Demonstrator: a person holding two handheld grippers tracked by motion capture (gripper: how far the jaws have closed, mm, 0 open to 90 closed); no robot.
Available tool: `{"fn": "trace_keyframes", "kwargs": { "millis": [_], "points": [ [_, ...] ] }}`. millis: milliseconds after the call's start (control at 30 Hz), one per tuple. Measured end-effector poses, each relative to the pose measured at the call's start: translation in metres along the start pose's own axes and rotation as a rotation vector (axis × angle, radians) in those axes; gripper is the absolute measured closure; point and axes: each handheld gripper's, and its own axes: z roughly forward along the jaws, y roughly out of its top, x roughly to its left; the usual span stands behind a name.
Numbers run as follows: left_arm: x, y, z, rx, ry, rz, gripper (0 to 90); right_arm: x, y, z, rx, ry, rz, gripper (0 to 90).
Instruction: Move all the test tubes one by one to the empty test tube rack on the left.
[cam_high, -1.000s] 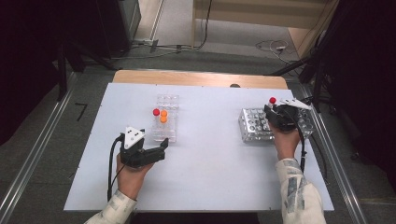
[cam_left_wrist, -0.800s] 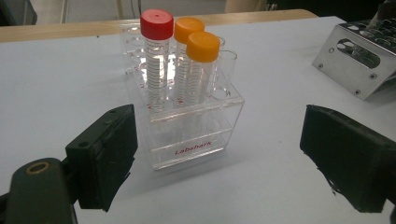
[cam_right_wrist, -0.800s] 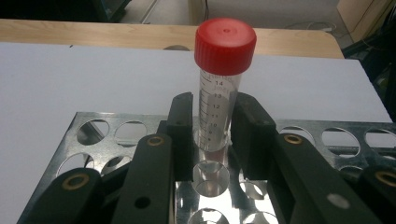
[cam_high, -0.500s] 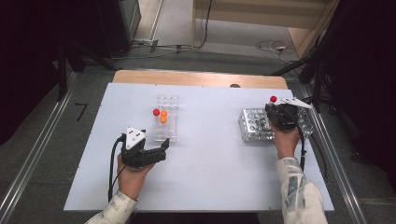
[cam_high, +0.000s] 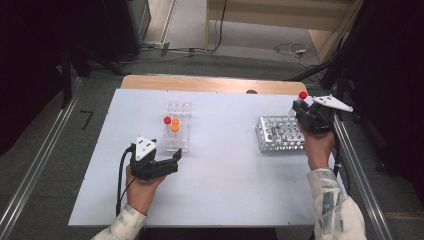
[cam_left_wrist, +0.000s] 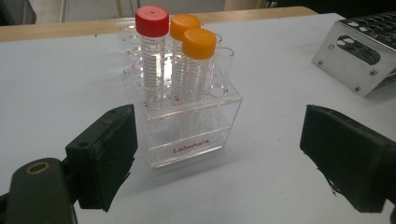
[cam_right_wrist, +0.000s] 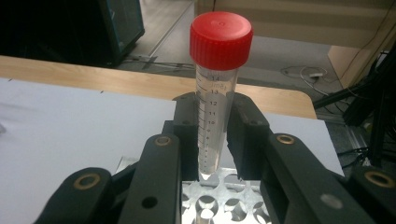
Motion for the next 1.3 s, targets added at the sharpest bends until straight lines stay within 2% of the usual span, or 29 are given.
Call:
{"fn": "trace_keyframes", "kwargs": {
  "millis": [167, 400, 600, 800, 900, 1000, 1300],
  "points": [
    [-0.002, -0.001, 0.001, 0.007, -0.002, 0.004, 11.9, 0.015, -0.002, -0.011, -0.002, 0.055, -0.036, 71.7],
    [-0.002, -0.001, 0.000, 0.005, -0.001, 0.002, 11.9, 0.048, -0.006, -0.022, -0.006, 0.164, -0.096, 71.7],
    [-0.003, -0.001, 0.000, 0.007, -0.004, 0.004, 11.9, 0.081, -0.016, -0.024, 0.009, 0.272, -0.132, 71.7],
    [-0.004, -0.001, -0.001, 0.003, -0.012, 0.004, 12.0, 0.117, -0.035, -0.017, 0.050, 0.364, -0.166, 71.7],
    [-0.004, 0.000, -0.002, 0.003, -0.014, 0.002, 12.0, 0.132, -0.045, -0.013, 0.068, 0.397, -0.174, 71.7],
    [-0.003, 0.000, -0.002, -0.002, -0.016, -0.005, 12.0, 0.145, -0.052, -0.010, 0.081, 0.413, -0.203, 71.7],
    [-0.004, 0.001, -0.003, -0.001, -0.029, -0.003, 12.3, 0.166, -0.065, -0.005, 0.105, 0.465, -0.207, 71.7]
  ]
}}
